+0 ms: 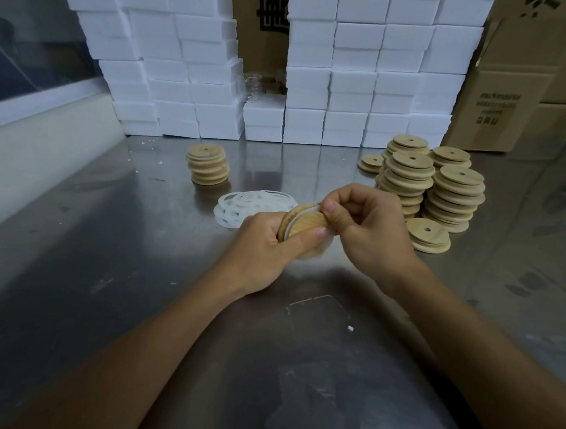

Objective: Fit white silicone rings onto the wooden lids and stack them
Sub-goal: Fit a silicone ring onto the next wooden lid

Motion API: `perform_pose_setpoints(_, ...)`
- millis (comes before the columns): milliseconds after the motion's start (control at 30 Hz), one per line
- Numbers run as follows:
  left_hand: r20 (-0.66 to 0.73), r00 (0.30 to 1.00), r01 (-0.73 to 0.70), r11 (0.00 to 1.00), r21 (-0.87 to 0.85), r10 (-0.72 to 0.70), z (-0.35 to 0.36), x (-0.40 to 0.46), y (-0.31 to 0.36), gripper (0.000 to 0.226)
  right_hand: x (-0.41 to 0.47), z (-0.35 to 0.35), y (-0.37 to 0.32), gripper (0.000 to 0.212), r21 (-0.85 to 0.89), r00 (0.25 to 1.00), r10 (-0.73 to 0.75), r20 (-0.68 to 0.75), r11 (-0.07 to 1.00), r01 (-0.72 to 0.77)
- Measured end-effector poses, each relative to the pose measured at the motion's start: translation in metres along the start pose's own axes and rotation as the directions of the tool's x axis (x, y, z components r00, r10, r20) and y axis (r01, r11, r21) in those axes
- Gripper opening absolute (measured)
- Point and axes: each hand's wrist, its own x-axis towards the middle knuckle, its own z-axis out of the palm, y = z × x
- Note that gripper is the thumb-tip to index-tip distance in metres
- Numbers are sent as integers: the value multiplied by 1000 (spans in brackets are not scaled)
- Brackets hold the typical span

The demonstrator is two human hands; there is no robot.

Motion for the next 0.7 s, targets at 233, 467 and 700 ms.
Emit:
perform_pose_setpoints(233, 15, 1000, -22, 995, -97, 23, 0, 2, -3, 15, -3, 1, 2, 13, 69, 999, 21, 24, 997, -23)
perform_pose_setpoints(467, 35, 999, -16, 983, -183, 23, 1, 2, -4, 16, -2, 0, 7, 18, 262, 985, 167, 45, 949, -173)
perform_pose_setpoints(700, 22, 997, 80, 967, -243, -77, -2, 2, 1, 22, -2, 1, 8, 19, 280, 985, 165, 56, 944, -175)
